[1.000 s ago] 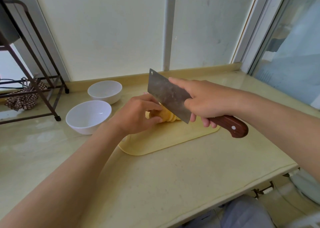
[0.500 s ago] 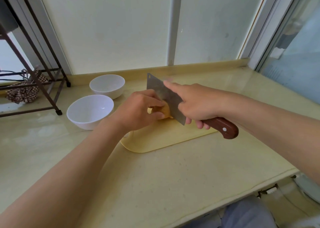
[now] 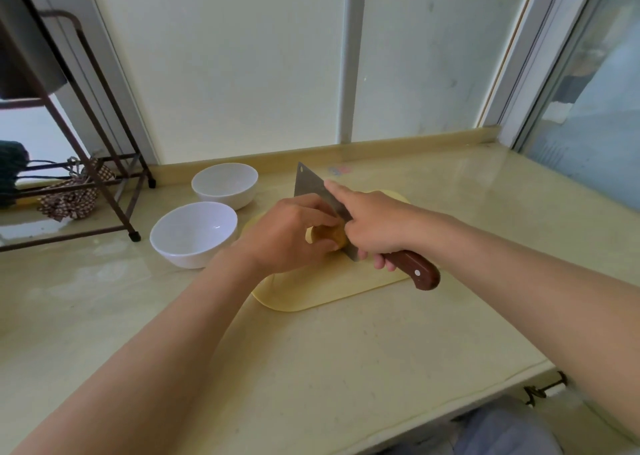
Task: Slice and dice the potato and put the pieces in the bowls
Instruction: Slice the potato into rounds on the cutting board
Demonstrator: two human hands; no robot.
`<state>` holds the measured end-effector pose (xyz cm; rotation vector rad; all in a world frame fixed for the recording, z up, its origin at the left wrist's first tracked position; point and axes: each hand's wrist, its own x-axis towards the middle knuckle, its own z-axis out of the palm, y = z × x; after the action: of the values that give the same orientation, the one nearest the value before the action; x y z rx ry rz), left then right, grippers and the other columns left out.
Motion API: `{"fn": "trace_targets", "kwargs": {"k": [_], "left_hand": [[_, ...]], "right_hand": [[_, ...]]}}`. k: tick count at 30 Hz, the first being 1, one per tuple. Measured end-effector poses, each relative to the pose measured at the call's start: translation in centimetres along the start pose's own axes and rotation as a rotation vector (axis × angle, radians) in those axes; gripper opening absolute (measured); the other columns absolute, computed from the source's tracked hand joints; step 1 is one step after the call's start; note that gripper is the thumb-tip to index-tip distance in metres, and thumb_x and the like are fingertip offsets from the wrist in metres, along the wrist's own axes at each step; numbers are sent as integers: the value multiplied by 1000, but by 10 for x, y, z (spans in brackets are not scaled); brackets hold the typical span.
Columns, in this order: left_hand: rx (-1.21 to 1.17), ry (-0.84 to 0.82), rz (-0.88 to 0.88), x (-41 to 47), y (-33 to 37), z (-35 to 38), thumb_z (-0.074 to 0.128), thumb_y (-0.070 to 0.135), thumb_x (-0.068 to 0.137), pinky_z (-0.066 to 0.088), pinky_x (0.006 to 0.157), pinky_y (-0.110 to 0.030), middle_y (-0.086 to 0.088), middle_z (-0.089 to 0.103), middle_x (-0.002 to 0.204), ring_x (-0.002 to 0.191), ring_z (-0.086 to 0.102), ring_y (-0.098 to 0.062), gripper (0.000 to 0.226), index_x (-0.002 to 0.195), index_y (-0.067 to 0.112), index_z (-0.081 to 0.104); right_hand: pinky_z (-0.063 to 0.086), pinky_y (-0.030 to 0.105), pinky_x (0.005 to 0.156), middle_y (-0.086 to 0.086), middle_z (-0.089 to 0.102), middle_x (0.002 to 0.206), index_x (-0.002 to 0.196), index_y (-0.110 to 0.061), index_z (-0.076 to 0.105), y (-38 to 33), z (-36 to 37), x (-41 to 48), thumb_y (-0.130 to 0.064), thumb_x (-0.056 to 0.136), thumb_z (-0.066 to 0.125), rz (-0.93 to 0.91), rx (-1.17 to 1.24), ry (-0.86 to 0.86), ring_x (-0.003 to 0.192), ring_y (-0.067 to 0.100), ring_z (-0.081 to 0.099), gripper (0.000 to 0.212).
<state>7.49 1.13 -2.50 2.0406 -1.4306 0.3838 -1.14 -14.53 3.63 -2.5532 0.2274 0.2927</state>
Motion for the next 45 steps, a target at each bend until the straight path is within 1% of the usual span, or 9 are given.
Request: {"fn": "trace_targets", "kwargs": {"k": [3,6,9,15,20,23,26,38,45], "left_hand": [[28,-19,11,-2,1,0,81,14,71,50,81,-22,-1,67,106,89,65,-14,36,107,14,75],[14,-6,-5,-3,-2,0,79,12,72,51,80,-24,-2,65,105,87,64,-14,35,107,13,75],[-4,9,7,-3,-3,1,80,11,72,50,78,-20,-2,66,101,82,62,-11,33,105,11,75],[-15,28,-1,-2,-6,0,83,13,72,54,72,-33,-3,71,95,75,64,-11,28,98,7,77],[-25,21,-2,-2,-6,0,84,12,72,54,73,-33,-3,69,97,76,64,-12,29,100,8,77],[-27,18,-7,-2,-7,0,84,13,72,55,73,-37,-4,69,96,77,65,-16,30,101,8,77],[-20,15,-7,-1,-6,0,84,13,72,55,73,-37,-3,69,96,77,64,-15,30,101,9,77],[-30,-16,-32,-1,-3,-5,85,11,71,52,73,-31,-2,69,91,74,64,-15,30,100,9,78],[-49,-26,-57,0,-2,-5,84,11,71,55,75,-38,-2,69,93,78,65,-18,30,101,10,78]], "right_hand": [[56,31,48,16,72,92,160,-57,4,1,-5,0,-5,97,36,3,15,2,49,21,65,87],[57,32,49,16,74,89,160,-57,6,4,-15,-10,-4,96,35,6,23,5,47,19,65,88],[56,32,48,15,74,88,160,-56,6,5,-27,-19,-2,95,35,1,40,45,45,18,65,89],[55,32,47,15,73,81,161,-55,8,-1,-38,-28,0,94,34,-18,45,90,41,18,62,91],[54,32,46,15,73,74,161,-54,9,-3,-42,-29,2,94,34,-17,46,97,41,20,62,91],[55,34,46,17,73,75,162,-53,8,-5,-45,-31,2,93,34,-26,53,99,48,25,65,91],[55,34,46,17,73,75,162,-53,9,-7,-44,-32,1,93,34,-28,51,96,50,26,66,91],[53,30,44,14,72,81,161,-54,5,-12,-39,-39,-1,96,34,-31,-23,71,38,18,61,89],[52,28,44,12,72,86,159,-59,0,-13,-41,-49,-4,97,35,-9,-110,41,36,17,60,90]]}}
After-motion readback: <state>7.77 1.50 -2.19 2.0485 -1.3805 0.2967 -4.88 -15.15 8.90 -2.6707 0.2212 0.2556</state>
